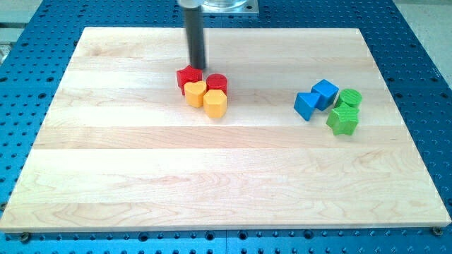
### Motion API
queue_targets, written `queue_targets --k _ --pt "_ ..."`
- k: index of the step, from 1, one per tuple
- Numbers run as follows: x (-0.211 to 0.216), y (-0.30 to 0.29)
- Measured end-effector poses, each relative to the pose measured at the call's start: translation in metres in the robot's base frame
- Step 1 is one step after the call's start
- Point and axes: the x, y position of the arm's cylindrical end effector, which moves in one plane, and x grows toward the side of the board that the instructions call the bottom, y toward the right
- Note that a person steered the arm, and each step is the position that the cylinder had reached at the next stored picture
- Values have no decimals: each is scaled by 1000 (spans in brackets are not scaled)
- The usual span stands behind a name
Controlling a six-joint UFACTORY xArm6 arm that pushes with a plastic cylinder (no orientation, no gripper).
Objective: Move your arm to the red star
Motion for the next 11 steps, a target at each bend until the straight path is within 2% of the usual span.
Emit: queue_targets --k 3,4,6,9,11 --pt "85 64" --pt "99 56" --pt "83 -1" --pt "22 -89" --pt "60 -59"
